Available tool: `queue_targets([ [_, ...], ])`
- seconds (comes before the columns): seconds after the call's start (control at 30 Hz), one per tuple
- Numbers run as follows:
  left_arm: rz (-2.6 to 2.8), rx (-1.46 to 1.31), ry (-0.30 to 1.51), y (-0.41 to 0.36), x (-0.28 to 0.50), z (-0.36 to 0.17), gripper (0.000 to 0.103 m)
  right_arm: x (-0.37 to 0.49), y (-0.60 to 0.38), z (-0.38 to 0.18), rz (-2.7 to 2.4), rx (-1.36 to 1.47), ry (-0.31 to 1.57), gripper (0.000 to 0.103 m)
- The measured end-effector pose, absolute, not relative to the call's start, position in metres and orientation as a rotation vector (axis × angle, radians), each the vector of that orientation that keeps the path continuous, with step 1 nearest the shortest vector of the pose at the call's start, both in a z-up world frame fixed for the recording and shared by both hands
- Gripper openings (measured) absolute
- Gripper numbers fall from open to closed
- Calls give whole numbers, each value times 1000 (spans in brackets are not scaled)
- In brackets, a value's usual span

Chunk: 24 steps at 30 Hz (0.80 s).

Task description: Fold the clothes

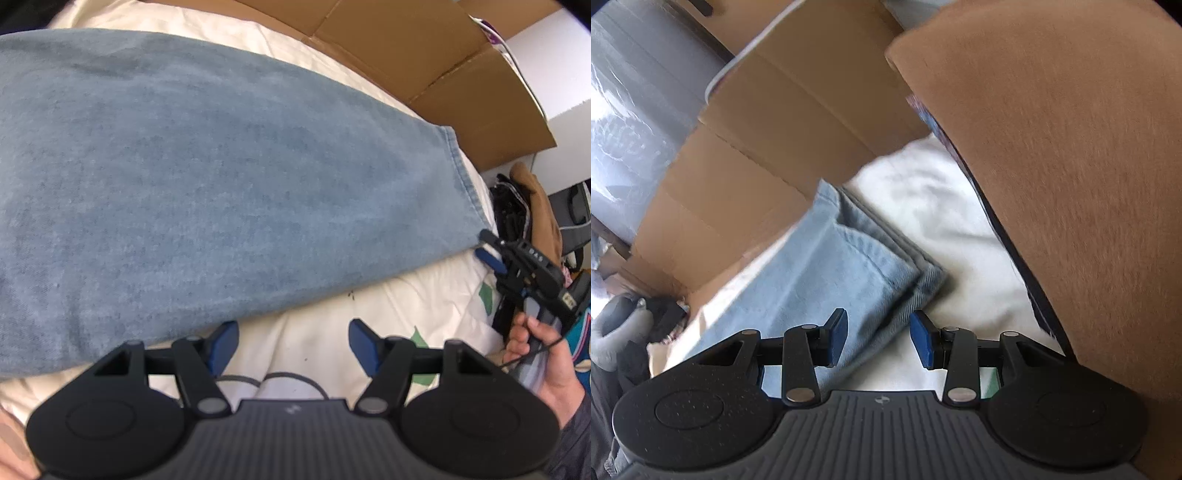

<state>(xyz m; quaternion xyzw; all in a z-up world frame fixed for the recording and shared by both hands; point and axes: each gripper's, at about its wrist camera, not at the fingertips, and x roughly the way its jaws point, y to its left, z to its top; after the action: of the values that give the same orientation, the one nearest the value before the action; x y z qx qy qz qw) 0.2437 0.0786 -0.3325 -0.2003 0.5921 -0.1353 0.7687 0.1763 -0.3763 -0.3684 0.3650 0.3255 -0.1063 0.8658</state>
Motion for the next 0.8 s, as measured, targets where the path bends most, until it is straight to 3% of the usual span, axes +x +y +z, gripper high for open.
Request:
queue_targets([
  [0.67, -237, -476, 1296, 88, 248, -343, 68, 202, -379, -384, -246, 924, 711, 44],
  [0.7, -238, -476, 1296, 88, 248, -343, 68, 204, -379, -383, -247, 919, 710, 40],
  [0.77, -239, -477, 1295, 88, 247, -342, 68, 206, -384, -382, -258, 919, 714, 7],
  [0.8, -241, -477, 1295, 88, 247, -342, 68, 208, -386, -382, -263, 919, 716, 7],
])
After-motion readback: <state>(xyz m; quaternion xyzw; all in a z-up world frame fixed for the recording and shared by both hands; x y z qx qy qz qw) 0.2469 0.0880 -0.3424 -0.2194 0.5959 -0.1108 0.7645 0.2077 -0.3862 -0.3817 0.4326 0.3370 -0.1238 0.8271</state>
